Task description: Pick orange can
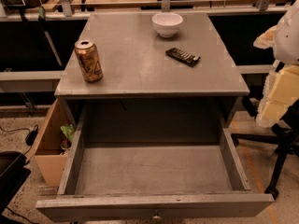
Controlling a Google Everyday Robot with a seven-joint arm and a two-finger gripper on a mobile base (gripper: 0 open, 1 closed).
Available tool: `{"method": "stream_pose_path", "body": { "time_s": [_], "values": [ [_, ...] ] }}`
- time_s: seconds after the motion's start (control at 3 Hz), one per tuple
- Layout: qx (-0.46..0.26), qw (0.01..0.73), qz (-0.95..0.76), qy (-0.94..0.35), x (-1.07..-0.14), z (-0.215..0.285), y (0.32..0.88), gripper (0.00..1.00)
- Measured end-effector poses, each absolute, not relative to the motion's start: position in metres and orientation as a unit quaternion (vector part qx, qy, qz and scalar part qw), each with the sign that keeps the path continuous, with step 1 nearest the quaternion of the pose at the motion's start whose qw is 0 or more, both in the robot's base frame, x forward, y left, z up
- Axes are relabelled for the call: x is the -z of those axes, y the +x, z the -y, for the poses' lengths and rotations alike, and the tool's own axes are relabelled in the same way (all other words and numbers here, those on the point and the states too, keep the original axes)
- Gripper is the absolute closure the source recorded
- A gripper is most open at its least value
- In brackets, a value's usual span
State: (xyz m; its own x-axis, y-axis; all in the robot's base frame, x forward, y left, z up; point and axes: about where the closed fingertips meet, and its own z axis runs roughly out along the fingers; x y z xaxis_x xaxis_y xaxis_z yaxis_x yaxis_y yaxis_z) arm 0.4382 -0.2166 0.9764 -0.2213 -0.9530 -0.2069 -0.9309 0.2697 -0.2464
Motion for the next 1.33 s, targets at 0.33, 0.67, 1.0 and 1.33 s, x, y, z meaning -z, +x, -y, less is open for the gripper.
{"method": "stream_pose_path", "body": {
  "time_s": [0.33,0.67,1.0,1.33],
  "values": [
    [0.033,0.163,-0.780,-0.603,-0.976,0.216,0.439,0.00],
    [-0.006,0.230,-0.771,-0.594,-0.975,0.199,0.460,0.00],
    [-0.068,0.325,-0.745,-0.578,-0.963,0.174,0.492,0.00],
    [-0.121,0.429,-0.699,-0.560,-0.967,0.141,0.527,0.00]
  ]
}}
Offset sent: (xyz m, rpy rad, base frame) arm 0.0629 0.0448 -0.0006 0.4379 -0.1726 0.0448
